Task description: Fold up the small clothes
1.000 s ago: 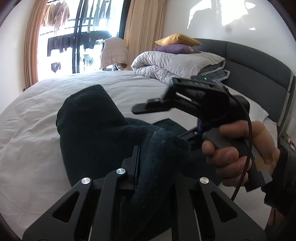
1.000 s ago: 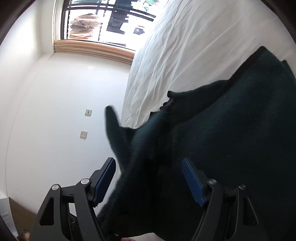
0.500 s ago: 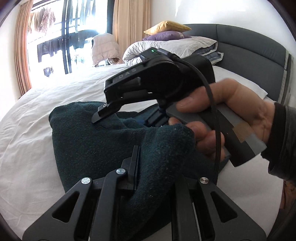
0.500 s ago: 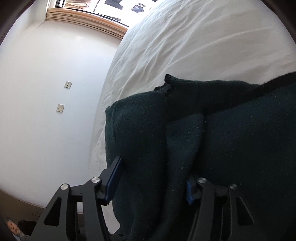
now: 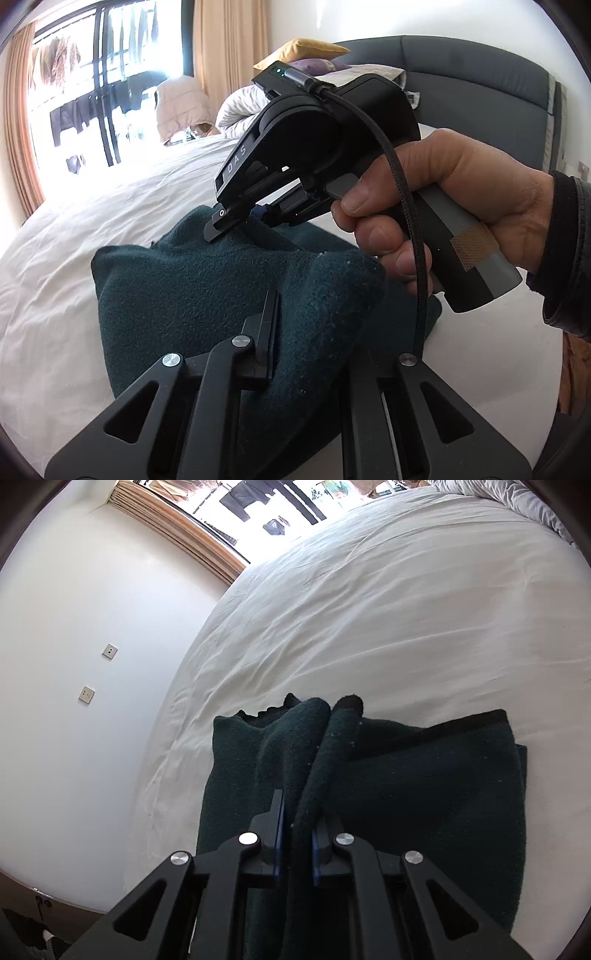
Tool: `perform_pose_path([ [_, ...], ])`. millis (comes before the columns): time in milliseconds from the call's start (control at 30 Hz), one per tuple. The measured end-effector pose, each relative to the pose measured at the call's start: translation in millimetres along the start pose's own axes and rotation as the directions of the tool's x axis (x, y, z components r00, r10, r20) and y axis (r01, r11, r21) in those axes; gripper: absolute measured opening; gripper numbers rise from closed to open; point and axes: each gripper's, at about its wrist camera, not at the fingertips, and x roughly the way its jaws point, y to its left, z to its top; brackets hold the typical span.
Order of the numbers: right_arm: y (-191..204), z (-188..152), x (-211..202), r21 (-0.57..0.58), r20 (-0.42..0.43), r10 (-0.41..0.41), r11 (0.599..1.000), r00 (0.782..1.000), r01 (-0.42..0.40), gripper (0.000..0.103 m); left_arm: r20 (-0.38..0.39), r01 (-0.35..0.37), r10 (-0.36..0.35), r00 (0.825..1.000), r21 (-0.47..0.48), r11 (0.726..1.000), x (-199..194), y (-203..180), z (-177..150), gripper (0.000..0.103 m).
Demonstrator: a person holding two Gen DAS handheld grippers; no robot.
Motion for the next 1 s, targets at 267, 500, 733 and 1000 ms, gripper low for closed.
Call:
perform_pose_path([
  [267, -37.5, -1.9, -27.0, 0.069, 0.057, -0.021, 0.997, 0.998, 0.017, 0.010, -0.010, 0.041, -0.041, 0.999, 0.067, 0.997, 15.2, -25.1, 8.6, 0.009],
  [500, -66.1, -5.0, -39.6, 0.120, 0.086, -0.032, 0.993, 0.996, 0.021, 0.010, -0.017, 0.079, -0.077, 0.997, 0.082, 0.994, 18.7, -39.1, 5.9, 0.009],
  [733, -92.9, -10.5, -37.4, 0.186, 0.106, -0.056, 0.982, 0.993, 0.036, 0.010, -0.070, 0.101, -0.096, 0.993, 0.075, 0.992, 40.9, -50.0, -1.1, 0.009],
  [1000, -108.6, -10.5, -31.1, 0.206, 0.082, -0.079, 0.977, 0.994, 0.060, 0.010, -0.096, 0.127, -0.122, 0.988, 0.049, 0.991, 64.0, -43.8, 2.4, 0.009],
])
